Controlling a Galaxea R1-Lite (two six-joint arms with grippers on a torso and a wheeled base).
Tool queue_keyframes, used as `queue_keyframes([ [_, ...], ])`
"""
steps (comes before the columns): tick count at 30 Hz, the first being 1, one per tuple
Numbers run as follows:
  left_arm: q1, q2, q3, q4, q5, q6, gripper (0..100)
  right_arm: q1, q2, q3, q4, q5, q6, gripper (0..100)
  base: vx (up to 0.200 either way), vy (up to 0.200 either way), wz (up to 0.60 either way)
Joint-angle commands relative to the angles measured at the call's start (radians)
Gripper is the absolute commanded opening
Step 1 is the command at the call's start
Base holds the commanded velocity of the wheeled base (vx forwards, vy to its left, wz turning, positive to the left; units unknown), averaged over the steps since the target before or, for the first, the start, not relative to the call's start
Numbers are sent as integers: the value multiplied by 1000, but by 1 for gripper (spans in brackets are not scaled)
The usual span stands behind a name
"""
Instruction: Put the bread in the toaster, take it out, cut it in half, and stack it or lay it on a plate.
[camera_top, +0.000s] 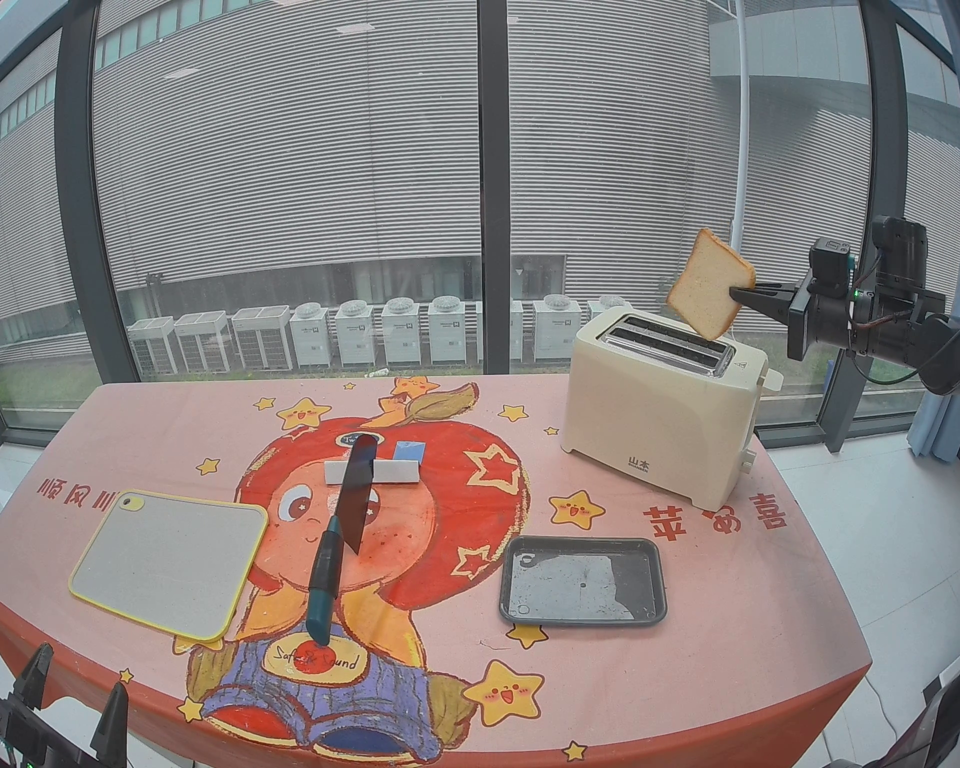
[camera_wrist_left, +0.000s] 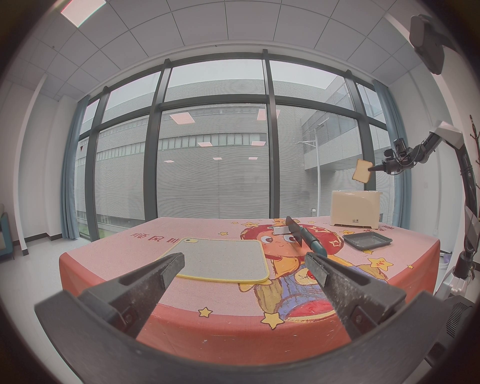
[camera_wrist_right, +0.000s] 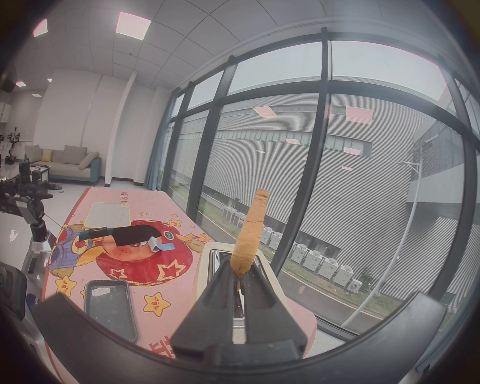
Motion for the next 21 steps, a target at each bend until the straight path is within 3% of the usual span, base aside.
queue_keyframes([
  [1, 0, 1, 18, 0, 0, 0, 100, -4, 23, -1, 0, 1, -2, 0, 0, 0, 0],
  [11, 0, 3, 18, 0, 0, 0, 100, -3, 49, -7, -6, 1, -2, 0, 0, 0, 0],
  [21, 0, 3, 18, 0, 0, 0, 100, -4, 74, -4, -2, 1, -43, 0, 0, 0, 0],
])
